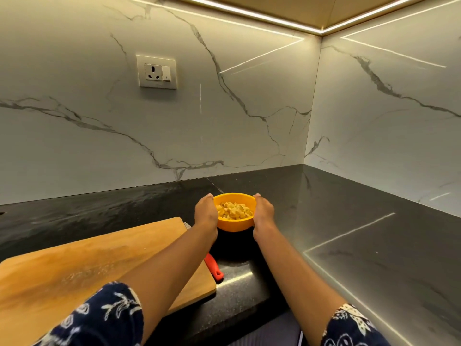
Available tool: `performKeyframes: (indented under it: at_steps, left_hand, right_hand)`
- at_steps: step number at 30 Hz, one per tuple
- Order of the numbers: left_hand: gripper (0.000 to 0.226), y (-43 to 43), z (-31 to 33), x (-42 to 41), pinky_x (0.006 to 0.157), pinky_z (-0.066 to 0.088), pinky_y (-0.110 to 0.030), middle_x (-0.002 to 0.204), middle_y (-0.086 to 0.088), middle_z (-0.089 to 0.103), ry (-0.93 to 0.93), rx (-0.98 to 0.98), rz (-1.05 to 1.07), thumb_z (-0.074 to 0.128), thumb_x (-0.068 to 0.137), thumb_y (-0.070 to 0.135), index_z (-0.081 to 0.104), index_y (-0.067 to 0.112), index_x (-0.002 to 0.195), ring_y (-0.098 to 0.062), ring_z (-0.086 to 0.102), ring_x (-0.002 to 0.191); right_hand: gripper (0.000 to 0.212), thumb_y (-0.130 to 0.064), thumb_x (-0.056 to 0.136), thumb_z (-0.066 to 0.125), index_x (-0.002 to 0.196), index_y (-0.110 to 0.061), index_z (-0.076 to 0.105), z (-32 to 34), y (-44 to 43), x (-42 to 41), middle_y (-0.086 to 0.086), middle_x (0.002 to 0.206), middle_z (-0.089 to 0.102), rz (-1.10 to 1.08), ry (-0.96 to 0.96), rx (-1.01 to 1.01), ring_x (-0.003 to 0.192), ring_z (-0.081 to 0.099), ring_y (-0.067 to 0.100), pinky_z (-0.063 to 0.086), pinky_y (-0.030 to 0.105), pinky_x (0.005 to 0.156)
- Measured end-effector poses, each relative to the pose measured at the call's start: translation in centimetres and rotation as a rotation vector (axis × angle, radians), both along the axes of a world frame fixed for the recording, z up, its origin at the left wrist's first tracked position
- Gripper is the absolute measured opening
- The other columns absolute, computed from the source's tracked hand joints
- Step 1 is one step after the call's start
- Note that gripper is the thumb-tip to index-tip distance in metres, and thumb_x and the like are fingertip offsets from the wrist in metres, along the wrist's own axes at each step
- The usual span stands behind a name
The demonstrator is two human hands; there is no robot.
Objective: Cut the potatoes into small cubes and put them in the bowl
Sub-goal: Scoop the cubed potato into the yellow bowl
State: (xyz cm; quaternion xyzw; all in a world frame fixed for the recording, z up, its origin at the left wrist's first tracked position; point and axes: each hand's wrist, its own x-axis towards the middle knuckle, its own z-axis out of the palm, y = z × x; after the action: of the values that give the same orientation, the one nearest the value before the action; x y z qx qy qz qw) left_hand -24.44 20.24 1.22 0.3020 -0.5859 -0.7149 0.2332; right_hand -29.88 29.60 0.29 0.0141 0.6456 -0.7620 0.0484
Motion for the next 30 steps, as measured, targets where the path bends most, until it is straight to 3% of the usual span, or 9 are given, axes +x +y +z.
performKeyframes:
  at_steps: [4,7,13,15,17,21,25,28,30]
  left_hand:
    - [0.04,0.2,1.0,0.4,0.087,0.039,-0.035,0.113,-0.007,0.054,0.068,0.126,0.106,0.034,0.102,0.036,0.05,0.015,0.131,-0.02,0.049,0.103]
    - [0.033,-1.6,3.0,2.1,0.078,0.047,-0.035,0.095,-0.006,0.056,0.154,0.115,0.135,0.036,0.101,0.037,0.056,0.017,0.117,-0.021,0.055,0.093]
    - [0.025,-7.3,5.8,10.2,0.08,0.055,-0.047,0.094,-0.01,0.068,0.279,0.116,0.201,0.049,0.093,0.029,0.065,0.017,0.107,-0.027,0.065,0.086]
    - [0.024,-8.7,5.7,13.4,0.08,0.054,-0.049,0.094,-0.008,0.067,0.286,0.114,0.233,0.046,0.094,0.028,0.064,0.018,0.107,-0.027,0.065,0.085]
    - [0.028,-9.9,5.2,16.2,0.082,0.054,-0.047,0.1,-0.008,0.066,0.292,0.106,0.285,0.043,0.096,0.028,0.063,0.016,0.111,-0.025,0.064,0.087]
    - [0.024,-11.7,3.3,20.0,0.08,0.054,-0.039,0.102,-0.005,0.065,0.29,0.147,0.365,0.04,0.1,0.024,0.063,0.017,0.099,-0.021,0.063,0.088]
    - [0.029,-12.7,1.0,22.0,0.08,0.054,-0.041,0.108,-0.01,0.065,0.224,0.17,0.345,0.044,0.098,0.027,0.062,0.014,0.116,-0.024,0.063,0.093]
    - [0.029,-13.0,-0.3,22.6,0.094,0.049,-0.043,0.108,-0.008,0.065,0.161,0.072,0.311,0.046,0.097,0.03,0.062,0.019,0.118,-0.025,0.062,0.1]
    - [0.034,-13.4,-0.6,23.0,0.102,0.043,-0.044,0.122,-0.007,0.061,0.111,-0.056,0.286,0.043,0.098,0.035,0.058,0.022,0.126,-0.024,0.057,0.111]
  right_hand:
    - [0.04,-0.037,0.099,0.037,0.122,-0.014,0.06,1.5,-1.1,0.7,0.01,0.113,0.061,-0.049,0.033,-0.031,0.103,0.058,0.029,0.049,0.041,0.088]
    - [0.039,-0.037,0.099,0.036,0.125,-0.017,0.057,3.3,-2.2,1.9,0.011,0.113,0.059,0.022,0.059,-0.044,0.105,0.058,0.029,0.047,0.038,0.083]
    - [0.035,-0.037,0.098,0.039,0.123,-0.019,0.056,5.8,-7.6,8.0,0.012,0.116,0.06,0.274,0.055,-0.131,0.103,0.059,0.027,0.05,0.041,0.089]
    - [0.035,-0.037,0.1,0.037,0.127,-0.022,0.052,5.8,-9.1,10.7,0.009,0.112,0.058,0.361,0.058,-0.127,0.099,0.058,0.024,0.05,0.036,0.08]
    - [0.036,-0.037,0.102,0.034,0.131,-0.021,0.048,5.3,-10.2,13.2,0.005,0.105,0.054,0.438,0.058,-0.092,0.091,0.055,0.018,0.045,0.03,0.07]
    - [0.039,-0.037,0.103,0.032,0.138,-0.024,0.039,3.6,-11.6,16.6,0.0,0.113,0.045,0.553,0.021,-0.016,0.101,0.045,0.016,0.038,0.032,0.083]
    - [0.039,-0.035,0.103,0.031,0.14,-0.023,0.038,2.0,-12.5,18.7,-0.001,0.117,0.043,0.591,0.006,0.041,0.1,0.04,0.013,0.035,0.03,0.083]
    - [0.039,-0.034,0.103,0.032,0.139,-0.022,0.04,1.3,-12.4,19.2,0.002,0.134,0.047,0.575,0.054,0.11,0.104,0.042,0.012,0.036,0.028,0.082]
    - [0.04,-0.036,0.103,0.031,0.14,-0.023,0.038,1.3,-12.2,19.0,0.004,0.141,0.043,0.591,0.113,0.165,0.113,0.043,0.015,0.035,0.028,0.087]
